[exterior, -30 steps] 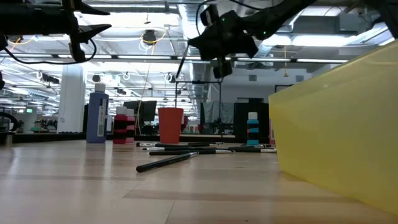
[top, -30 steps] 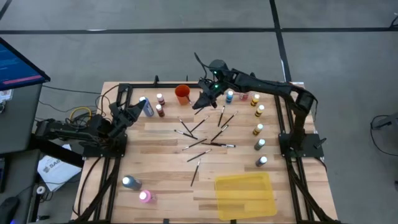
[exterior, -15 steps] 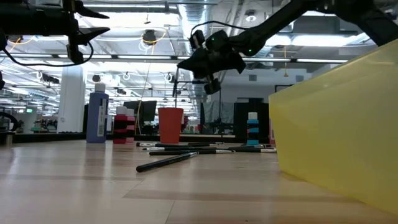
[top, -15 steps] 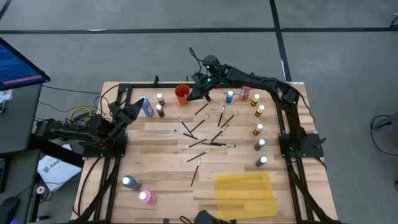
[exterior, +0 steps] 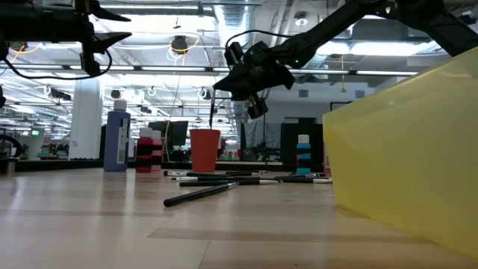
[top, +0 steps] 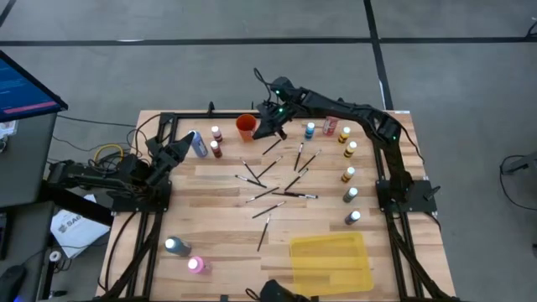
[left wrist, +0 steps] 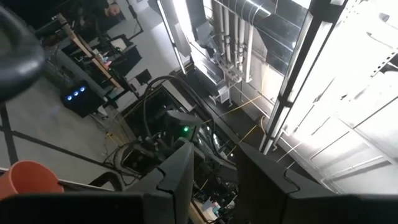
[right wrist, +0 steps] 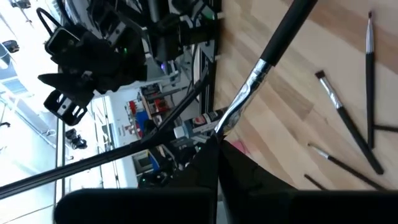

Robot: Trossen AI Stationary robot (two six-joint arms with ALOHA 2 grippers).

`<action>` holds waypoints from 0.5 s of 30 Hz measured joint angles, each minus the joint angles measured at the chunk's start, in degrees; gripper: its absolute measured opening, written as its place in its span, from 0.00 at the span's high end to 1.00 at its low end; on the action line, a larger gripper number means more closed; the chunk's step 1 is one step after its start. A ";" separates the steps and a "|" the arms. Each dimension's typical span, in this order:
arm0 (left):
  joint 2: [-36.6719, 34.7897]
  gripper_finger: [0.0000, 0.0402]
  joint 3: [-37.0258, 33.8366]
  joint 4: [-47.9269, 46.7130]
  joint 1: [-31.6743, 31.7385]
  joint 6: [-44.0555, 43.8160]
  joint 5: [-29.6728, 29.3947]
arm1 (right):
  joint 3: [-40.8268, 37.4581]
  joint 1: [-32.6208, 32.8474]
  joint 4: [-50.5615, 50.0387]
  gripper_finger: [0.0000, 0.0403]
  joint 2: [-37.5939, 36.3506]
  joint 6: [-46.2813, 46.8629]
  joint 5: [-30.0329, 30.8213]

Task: Pick & Place Paint Supplies
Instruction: Put the black paint brush into the orange cup

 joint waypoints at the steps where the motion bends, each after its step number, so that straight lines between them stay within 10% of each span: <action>1: 0.00 0.72 0.00 0.00 0.00 0.00 0.00 | 0.00 -0.13 0.16 1.00 0.00 0.01 0.36; 15: 0.00 0.72 0.00 0.04 0.00 0.02 -0.08 | -0.02 -1.08 0.15 1.00 0.02 0.03 1.00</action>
